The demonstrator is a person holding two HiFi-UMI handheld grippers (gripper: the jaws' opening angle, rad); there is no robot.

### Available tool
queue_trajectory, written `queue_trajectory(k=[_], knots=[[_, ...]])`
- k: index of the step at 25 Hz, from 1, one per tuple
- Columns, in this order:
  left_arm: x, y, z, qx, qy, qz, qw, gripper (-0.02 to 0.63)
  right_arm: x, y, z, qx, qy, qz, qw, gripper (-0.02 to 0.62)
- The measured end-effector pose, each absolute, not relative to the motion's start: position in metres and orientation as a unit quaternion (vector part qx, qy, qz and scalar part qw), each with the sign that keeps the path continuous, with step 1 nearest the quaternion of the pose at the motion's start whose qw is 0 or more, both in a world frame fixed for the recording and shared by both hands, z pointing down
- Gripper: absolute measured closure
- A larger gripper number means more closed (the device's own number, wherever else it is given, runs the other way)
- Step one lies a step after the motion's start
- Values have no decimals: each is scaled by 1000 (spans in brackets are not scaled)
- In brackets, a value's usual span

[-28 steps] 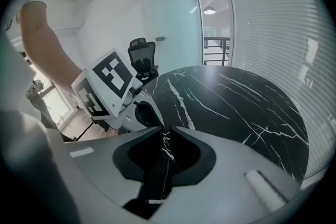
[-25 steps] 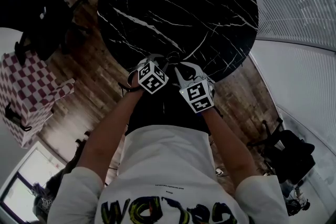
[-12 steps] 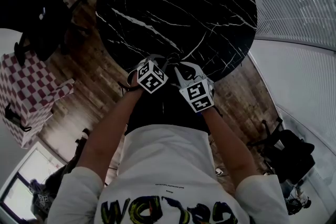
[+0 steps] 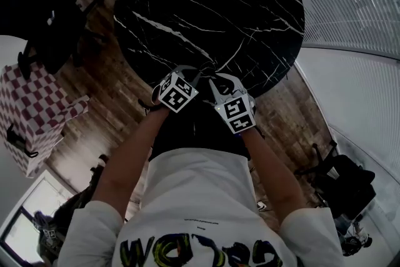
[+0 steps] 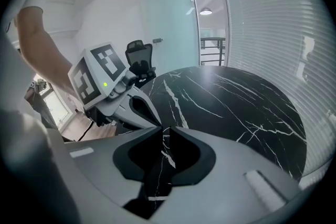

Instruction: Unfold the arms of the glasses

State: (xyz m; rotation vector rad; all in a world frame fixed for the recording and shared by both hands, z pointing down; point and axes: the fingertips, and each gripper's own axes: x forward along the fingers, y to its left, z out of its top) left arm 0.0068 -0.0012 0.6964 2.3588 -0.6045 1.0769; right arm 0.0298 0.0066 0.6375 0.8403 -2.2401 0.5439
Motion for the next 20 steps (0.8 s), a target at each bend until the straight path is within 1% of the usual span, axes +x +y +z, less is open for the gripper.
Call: queue_trajectory(k=[5,11,17,20], knots=[[3,-4,670,864,-248,344,270,598,35,3,623,337,-860,212,319,551],[-3,-7,634,864,-274,278,317,598,43,-4,595,362,-859,233,276,551],[-10,-15,595,858,-297,174,382,598,45,-8,569,375,-861,250,236,549],[-11,-18,574,856,-296,131,403,597,42,-7,561,374,-862,265,217,548]])
